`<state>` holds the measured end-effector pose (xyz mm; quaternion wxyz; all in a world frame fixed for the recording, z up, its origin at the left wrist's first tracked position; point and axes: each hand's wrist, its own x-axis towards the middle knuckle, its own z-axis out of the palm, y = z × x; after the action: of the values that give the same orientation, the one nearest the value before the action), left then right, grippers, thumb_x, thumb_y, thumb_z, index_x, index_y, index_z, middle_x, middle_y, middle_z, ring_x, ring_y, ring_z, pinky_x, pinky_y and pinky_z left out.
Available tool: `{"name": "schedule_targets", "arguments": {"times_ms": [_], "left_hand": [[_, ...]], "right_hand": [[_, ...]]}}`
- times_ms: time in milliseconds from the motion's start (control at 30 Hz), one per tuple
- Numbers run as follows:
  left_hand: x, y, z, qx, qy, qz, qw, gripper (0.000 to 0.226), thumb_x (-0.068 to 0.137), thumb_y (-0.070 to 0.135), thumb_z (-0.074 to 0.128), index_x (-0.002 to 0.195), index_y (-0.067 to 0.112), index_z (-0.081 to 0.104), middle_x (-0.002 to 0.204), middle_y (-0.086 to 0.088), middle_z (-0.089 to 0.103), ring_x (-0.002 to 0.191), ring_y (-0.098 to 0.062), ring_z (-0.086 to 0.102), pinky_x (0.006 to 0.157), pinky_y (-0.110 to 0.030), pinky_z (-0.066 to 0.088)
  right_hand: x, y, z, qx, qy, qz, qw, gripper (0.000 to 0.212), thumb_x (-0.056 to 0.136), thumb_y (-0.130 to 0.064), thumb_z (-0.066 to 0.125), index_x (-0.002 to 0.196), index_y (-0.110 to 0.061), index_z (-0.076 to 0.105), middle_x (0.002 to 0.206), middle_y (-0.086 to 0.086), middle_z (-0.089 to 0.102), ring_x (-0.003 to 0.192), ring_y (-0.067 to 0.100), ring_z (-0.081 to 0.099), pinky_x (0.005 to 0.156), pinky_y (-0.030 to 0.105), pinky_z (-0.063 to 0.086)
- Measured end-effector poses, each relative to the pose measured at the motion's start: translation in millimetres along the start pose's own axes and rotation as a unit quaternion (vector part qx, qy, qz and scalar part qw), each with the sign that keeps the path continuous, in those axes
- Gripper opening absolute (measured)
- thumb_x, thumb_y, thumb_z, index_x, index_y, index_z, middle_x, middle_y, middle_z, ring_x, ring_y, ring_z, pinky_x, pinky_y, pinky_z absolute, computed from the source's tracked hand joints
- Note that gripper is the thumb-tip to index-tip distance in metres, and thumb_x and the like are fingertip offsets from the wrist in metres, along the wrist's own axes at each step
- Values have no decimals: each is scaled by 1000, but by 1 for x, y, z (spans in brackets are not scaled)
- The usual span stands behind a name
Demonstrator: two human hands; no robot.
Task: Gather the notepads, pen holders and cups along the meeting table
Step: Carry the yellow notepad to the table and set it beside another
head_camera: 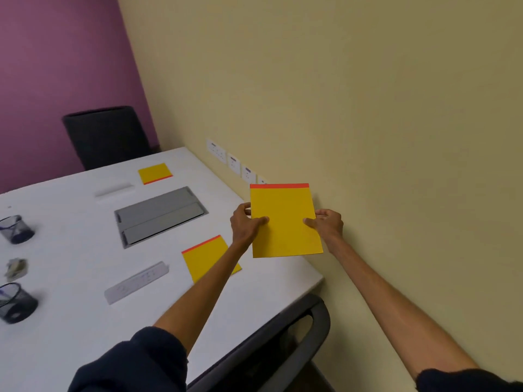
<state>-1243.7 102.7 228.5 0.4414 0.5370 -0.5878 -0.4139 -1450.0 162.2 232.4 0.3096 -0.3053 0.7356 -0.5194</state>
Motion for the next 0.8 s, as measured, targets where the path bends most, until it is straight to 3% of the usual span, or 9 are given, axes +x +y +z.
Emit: {"name": "schedule_targets", "arguments": {"times_ms": [133,433,533,800], "left_hand": [[26,-14,0,-11,60,-43,997,62,77,18,81,131,3,54,124,-17,61,107,-25,59,85,-39,53],[51,-41,-3,-38,174,-109,978,59,81,7,76,135,1,52,128,-19,61,113,-34,60,89,-42,52],[58,-48,-16,-34,172,-118,978,69,78,1,76,140,3,44,133,-19,57,117,-36,56,90,-42,50],[79,-82,-37,54,80,-134,986,108,69,15,87,151,12,16,151,-13,35,135,-34,38,105,-47,41]], "right_hand": [[44,-9,33,-16,-68,-8,998,48,71,-11,85,114,-4,65,114,14,71,96,25,68,88,37,56],[105,-24,97,-78,-198,-40,976,52,74,-12,84,121,-5,63,121,14,67,110,29,64,98,43,52],[110,-26,124,-74,-224,-49,970,51,76,-11,83,122,-6,62,124,15,64,112,28,62,97,41,52],[126,-27,189,-7,-218,-47,975,42,81,-2,76,119,-9,61,124,17,62,112,28,60,86,34,50]]}}
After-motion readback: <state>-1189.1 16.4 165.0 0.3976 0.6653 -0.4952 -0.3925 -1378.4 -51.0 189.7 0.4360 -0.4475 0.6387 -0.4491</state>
